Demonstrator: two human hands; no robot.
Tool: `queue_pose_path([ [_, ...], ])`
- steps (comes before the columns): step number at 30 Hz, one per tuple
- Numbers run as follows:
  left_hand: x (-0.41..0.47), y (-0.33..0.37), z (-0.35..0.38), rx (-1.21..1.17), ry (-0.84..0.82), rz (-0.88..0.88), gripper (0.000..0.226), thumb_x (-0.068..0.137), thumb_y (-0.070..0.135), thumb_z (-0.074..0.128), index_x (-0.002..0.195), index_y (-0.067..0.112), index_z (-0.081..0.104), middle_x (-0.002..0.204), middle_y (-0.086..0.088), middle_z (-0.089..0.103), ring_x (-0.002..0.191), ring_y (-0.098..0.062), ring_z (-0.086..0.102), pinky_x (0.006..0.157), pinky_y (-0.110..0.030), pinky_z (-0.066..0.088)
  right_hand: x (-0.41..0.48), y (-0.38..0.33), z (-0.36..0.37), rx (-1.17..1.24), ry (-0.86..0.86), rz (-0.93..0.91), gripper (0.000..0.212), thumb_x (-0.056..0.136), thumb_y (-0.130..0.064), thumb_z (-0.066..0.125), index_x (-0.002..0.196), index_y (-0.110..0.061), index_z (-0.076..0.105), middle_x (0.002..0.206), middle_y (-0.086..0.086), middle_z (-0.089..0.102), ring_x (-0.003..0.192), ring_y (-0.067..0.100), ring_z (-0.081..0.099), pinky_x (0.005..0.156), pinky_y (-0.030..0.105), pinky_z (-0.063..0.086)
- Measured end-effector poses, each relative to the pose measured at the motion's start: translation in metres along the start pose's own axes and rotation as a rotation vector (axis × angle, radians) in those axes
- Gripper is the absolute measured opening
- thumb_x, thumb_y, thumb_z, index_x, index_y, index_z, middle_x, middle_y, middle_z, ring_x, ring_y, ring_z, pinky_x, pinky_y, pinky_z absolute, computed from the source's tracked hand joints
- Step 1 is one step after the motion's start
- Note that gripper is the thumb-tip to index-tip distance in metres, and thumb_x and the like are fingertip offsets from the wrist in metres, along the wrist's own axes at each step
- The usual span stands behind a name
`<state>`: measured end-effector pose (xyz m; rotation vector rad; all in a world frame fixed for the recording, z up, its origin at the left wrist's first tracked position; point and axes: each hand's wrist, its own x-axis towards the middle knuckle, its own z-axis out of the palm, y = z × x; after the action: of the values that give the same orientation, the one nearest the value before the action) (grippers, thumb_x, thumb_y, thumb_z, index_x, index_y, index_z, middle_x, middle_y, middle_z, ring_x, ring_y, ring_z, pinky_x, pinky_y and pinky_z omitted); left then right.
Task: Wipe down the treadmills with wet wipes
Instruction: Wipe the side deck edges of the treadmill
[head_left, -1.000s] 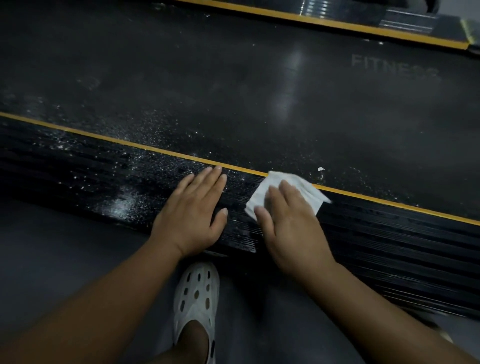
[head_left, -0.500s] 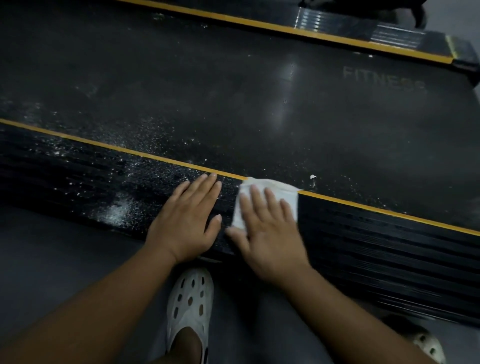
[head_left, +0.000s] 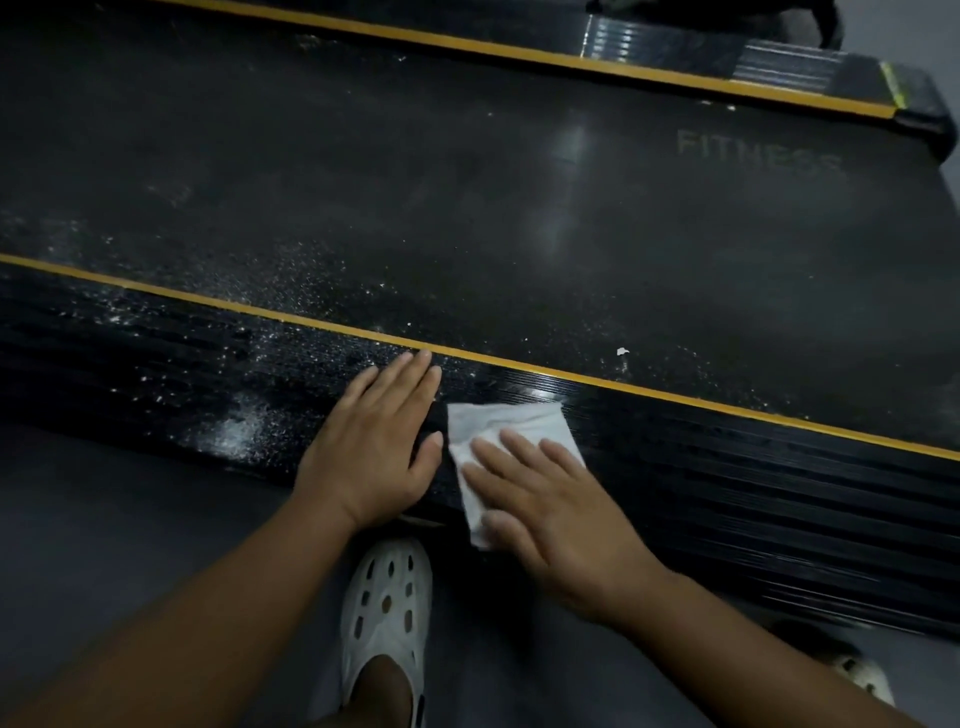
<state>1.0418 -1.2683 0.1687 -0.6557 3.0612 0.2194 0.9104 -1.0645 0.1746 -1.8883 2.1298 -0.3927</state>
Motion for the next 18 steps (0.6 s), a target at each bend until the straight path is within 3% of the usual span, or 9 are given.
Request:
queue_pose_path([
  [3, -0.002, 0.000, 0.001, -0.007, 0.006, 0.000, 0.074, 0.097, 0.050, 0.023, 0.160, 0.013, 0.025, 0.168, -0.003, 0.015, 0.155, -0.016, 0.011, 0.125, -0.036, 0.004, 0.002, 0.032, -0.005, -0.019, 0.172, 0.215, 0.051, 0.101, -0.036, 0.040, 0.145, -0.013, 0.051, 0.152, 0.011, 0.047, 0.141, 0.029, 0.042, 0.113, 0.049, 0.039],
  [5, -0.002, 0.000, 0.001, -0.008, 0.011, -0.001, 0.073, 0.097, 0.050, 0.024, 0.160, 0.013, 0.025, 0.168, -0.004, 0.016, 0.155, -0.016, 0.012, 0.125, -0.036, 0.004, 0.029, 0.034, -0.005, -0.083, 0.170, 0.420, 0.062, 0.102, -0.043, 0.026, 0.154, -0.011, 0.038, 0.162, 0.016, 0.030, 0.149, 0.032, 0.027, 0.120, 0.048, 0.029],
  [7, -0.001, 0.000, 0.001, -0.006, 0.007, 0.003, 0.073, 0.096, 0.049, 0.026, 0.159, 0.011, 0.028, 0.168, -0.005, 0.019, 0.155, -0.017, 0.014, 0.125, -0.037, 0.006, 0.049, 0.014, 0.001, -0.134, 0.110, 0.418, 0.066, 0.102, -0.046, 0.015, 0.159, -0.013, 0.026, 0.167, 0.014, 0.014, 0.155, 0.030, 0.011, 0.123, 0.044, 0.017],
  [11, 0.000, 0.001, -0.001, -0.011, -0.004, -0.004, 0.074, 0.096, 0.050, 0.024, 0.160, 0.013, 0.027, 0.168, -0.003, 0.017, 0.155, -0.015, 0.012, 0.125, -0.035, 0.004, 0.014, -0.004, 0.017, -0.185, 0.063, 0.229, 0.060, 0.105, -0.045, 0.026, 0.155, -0.013, 0.036, 0.164, 0.009, 0.026, 0.153, 0.026, 0.021, 0.120, 0.044, 0.025],
  [13, -0.001, 0.000, 0.000, -0.018, -0.009, -0.007, 0.075, 0.096, 0.051, 0.019, 0.161, 0.014, 0.022, 0.169, -0.002, 0.013, 0.156, -0.014, 0.007, 0.126, -0.035, 0.003, -0.008, 0.016, 0.015, -0.213, 0.088, 0.299, 0.060, 0.105, -0.046, 0.025, 0.156, -0.015, 0.035, 0.164, 0.006, 0.025, 0.153, 0.024, 0.020, 0.118, 0.045, 0.026],
  [16, -0.002, 0.000, 0.002, -0.026, -0.006, -0.006, 0.075, 0.096, 0.053, 0.015, 0.162, 0.016, 0.017, 0.169, 0.000, 0.008, 0.156, -0.012, 0.002, 0.126, -0.035, 0.001, 0.012, 0.033, 0.006, -0.195, 0.129, 0.505, 0.065, 0.104, -0.048, 0.016, 0.159, -0.014, 0.026, 0.167, 0.008, 0.017, 0.155, 0.027, 0.013, 0.121, 0.042, 0.015],
  [18, -0.002, -0.001, 0.002, -0.025, 0.001, -0.004, 0.075, 0.096, 0.052, 0.018, 0.161, 0.015, 0.020, 0.169, -0.001, 0.011, 0.156, -0.013, 0.005, 0.126, -0.036, 0.002, 0.042, 0.015, 0.004, -0.178, 0.111, 0.507, 0.068, 0.102, -0.047, 0.012, 0.160, -0.014, 0.019, 0.168, 0.010, 0.012, 0.155, 0.029, 0.008, 0.123, 0.044, 0.012],
])
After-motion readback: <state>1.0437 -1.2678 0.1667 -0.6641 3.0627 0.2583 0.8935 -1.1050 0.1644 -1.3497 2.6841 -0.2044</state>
